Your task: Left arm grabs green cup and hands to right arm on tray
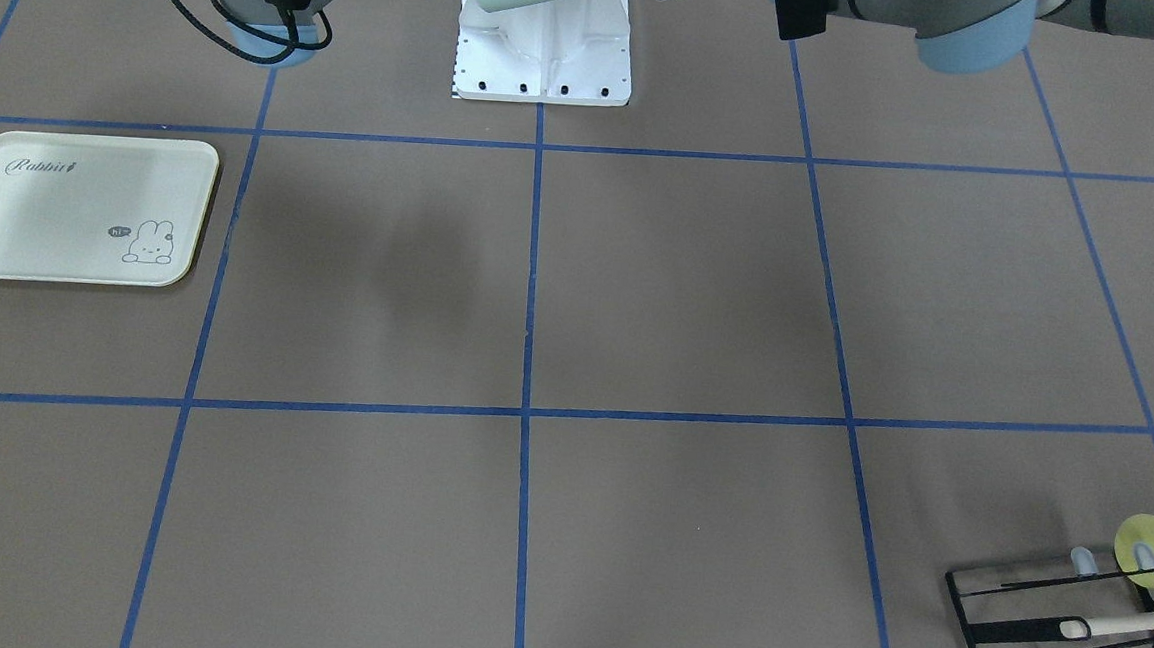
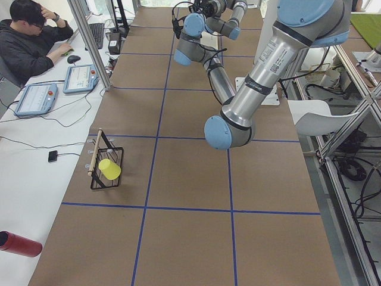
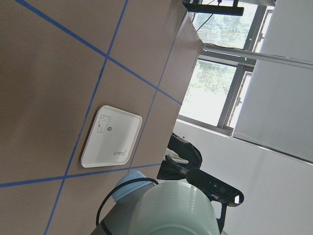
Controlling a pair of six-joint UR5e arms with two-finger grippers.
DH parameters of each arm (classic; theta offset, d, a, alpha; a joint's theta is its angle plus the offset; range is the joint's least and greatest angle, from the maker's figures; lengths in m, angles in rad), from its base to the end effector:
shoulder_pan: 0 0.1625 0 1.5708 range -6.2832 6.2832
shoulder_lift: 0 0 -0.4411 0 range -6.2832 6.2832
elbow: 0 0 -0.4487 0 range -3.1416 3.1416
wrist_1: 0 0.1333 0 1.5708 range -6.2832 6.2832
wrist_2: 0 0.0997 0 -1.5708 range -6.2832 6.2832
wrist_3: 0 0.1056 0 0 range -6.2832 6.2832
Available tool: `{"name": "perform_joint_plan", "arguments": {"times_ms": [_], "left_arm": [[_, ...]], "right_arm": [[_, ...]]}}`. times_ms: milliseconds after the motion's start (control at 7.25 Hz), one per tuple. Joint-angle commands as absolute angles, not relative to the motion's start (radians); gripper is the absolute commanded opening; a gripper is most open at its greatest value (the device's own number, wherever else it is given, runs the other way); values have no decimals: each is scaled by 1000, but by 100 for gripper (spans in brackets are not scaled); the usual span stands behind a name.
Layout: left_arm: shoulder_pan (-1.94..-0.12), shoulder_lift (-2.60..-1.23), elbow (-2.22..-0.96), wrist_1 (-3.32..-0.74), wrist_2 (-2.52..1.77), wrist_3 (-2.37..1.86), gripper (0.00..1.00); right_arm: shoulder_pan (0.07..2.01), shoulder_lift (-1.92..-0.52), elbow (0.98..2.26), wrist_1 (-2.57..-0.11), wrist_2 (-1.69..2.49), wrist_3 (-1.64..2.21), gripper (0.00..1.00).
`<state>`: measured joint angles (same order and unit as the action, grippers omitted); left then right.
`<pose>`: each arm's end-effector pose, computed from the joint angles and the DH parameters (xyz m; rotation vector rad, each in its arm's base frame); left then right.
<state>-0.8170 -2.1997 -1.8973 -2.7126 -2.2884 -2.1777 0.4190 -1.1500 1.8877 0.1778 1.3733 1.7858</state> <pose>0.3211 -0.4354 0.0266 -0.2107 1.9518 -0.1766 -0.3907 -0.3426 0.1205 0.3427 -2.5106 0.5067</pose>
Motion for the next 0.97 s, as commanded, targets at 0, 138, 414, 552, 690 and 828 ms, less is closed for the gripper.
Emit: {"name": "perform_joint_plan", "arguments": {"times_ms": [0, 138, 414, 552, 690, 828], "left_arm": [[-828, -2198, -1888, -2718, -2281, -2111, 100], [-834, -2195, -1887, -2718, -2273, -2109, 100], [-856, -2178, -1882, -2715, -2273, -2088, 100], [-865, -2177, -1882, -2711, -2275, -2079, 100], [-874, -2157, -1882, -2706, -2275, -2054, 100], [-888, -2131, -1882, -2704, -2275, -1992, 100]], "right_arm": [[419, -1184, 1925, 179, 1376, 1790, 0], [420, -1201, 1933, 179, 1376, 1790, 0], [442, -1233, 1931, 166, 1373, 1790, 0], [465, -1255, 1928, 149, 1373, 1790, 0], [495, -1259, 1930, 85, 1373, 1790, 0], [523, -1256, 1930, 2, 1376, 1789, 0]]}}
